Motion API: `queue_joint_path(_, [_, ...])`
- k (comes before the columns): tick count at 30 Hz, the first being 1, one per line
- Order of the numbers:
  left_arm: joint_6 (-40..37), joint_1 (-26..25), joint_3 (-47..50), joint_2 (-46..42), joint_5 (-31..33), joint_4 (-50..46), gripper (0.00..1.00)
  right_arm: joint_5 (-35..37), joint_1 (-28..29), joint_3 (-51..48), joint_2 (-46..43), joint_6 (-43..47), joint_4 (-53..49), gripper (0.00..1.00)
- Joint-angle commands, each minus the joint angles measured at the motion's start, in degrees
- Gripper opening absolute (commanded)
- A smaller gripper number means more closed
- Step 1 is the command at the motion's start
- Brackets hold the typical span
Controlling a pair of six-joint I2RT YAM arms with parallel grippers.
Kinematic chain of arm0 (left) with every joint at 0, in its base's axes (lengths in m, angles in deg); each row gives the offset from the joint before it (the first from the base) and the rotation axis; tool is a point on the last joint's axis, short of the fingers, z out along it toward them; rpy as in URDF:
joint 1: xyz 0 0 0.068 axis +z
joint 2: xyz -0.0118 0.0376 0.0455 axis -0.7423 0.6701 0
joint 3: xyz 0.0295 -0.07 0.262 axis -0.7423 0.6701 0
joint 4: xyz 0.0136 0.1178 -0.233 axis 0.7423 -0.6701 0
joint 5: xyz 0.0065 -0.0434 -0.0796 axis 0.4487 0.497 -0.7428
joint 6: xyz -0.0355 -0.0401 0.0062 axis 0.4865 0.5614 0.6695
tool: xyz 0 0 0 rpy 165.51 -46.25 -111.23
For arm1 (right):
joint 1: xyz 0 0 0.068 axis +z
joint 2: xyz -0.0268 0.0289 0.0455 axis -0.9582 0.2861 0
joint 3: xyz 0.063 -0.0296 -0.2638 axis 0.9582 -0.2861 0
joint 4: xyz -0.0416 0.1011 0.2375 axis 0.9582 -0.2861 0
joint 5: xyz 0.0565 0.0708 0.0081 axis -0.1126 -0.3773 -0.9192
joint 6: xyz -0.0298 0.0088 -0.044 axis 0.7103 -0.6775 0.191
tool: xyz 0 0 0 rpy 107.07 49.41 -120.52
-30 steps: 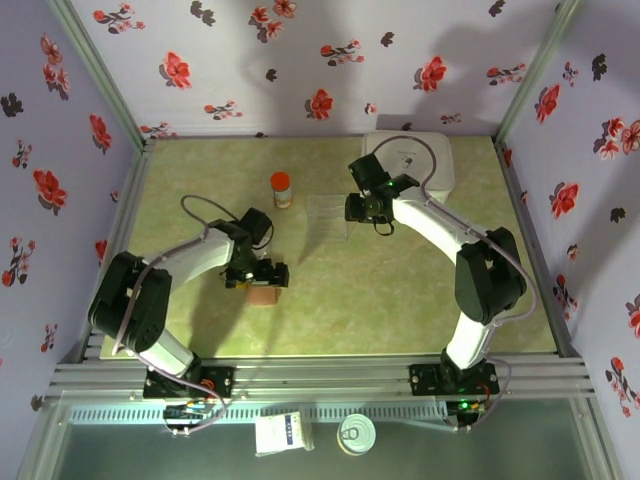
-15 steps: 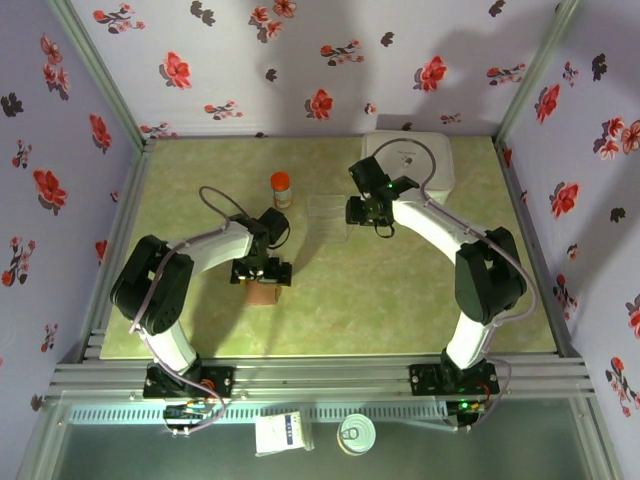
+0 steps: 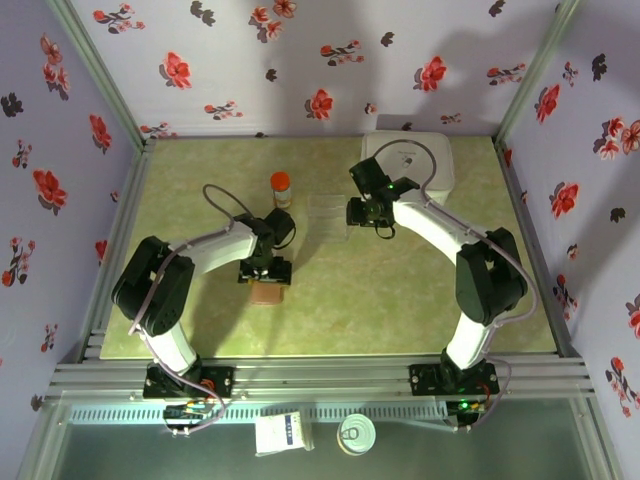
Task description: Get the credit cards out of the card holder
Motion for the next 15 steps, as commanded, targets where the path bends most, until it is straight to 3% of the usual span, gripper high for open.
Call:
queue_joint_path(1, [2.7, -2.6, -3.5, 1.1, -1.6, -0.2, 0.78, 0.5, -0.5, -0.8, -2.5, 0.2, 0.3, 0.54])
queue_joint_path(9, [6.4, -6.5, -10.2, 5.8, -5.7, 3.4, 0.78, 0.4, -0.6, -2.1, -3.1, 0.1, 0.4, 0.54])
queue_joint_path(15, [8.8, -8.4, -9.8, 7.5, -11.6, 7.9, 0.80, -0.2, -0.6, -3.1, -2.7, 0.0, 1.0, 0.53])
